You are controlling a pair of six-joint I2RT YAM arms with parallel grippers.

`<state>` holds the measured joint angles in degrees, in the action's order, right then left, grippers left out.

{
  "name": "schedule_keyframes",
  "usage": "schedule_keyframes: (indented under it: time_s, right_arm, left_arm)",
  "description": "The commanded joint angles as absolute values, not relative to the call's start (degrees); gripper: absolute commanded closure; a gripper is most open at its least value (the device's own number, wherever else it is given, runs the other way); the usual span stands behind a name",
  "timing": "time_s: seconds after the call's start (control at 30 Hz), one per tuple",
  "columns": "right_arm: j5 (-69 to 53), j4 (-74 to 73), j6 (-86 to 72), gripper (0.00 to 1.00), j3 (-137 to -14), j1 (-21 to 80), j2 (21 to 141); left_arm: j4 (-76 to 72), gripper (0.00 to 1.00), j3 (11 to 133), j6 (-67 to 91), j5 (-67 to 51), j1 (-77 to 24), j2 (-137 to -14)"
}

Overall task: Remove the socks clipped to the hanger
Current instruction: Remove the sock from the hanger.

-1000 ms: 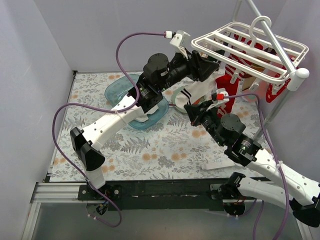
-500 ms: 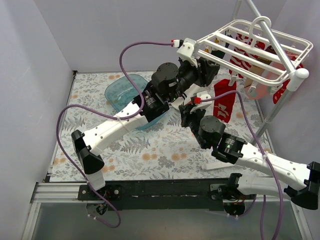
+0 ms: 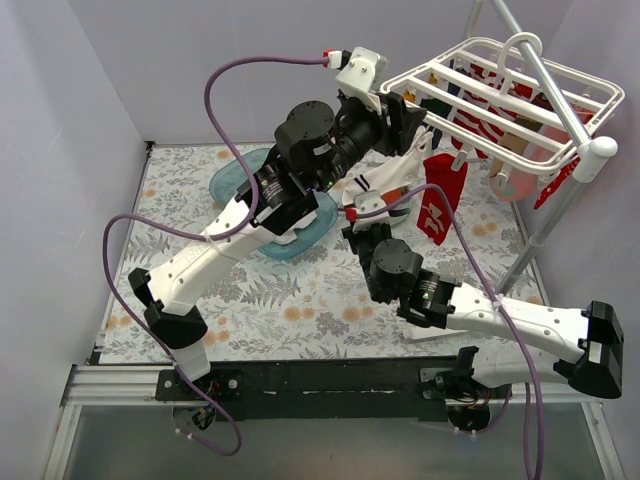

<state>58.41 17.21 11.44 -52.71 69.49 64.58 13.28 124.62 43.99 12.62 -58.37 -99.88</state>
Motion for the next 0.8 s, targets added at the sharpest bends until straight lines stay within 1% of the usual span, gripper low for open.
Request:
schedule_keyframes:
  time_s: [0.0, 0.17, 0.37, 0.43, 0.63, 0.77]
  right_arm:
    - [64.15, 28.89, 24.68, 0.99, -52.3, 71.01, 68.01]
    - [66.97, 36.11, 35.58, 0.99, -53.08, 71.89, 72.94]
    - [67.42, 43.06, 50.61, 0.99, -54.4, 72.95, 79.97]
    - [66.89, 42.63, 53.33, 0.99, -55.28, 73.12, 81.73]
    - [63.46, 32.79, 53.35, 0.99, -59.58, 73.13, 83.76]
    - [62.75, 30.59, 55.28, 0.99, -60.64, 73.12, 84.11]
  left_arm:
    - [20.74, 0.52, 127.88, 40.52, 11.87, -58.71, -98.88]
    - [22.5, 0.52, 127.53, 39.37, 12.22, -58.89, -99.14]
    - [22.33, 0.53, 126.83, 36.74, 15.82, -59.85, -99.67]
    - [22.24, 0.53, 126.21, 35.86, 17.57, -60.47, -99.58]
    - [21.09, 0.53, 121.48, 32.87, 21.18, -61.7, -98.62]
    - [20.57, 0.54, 120.15, 31.38, 22.23, -62.05, -98.79]
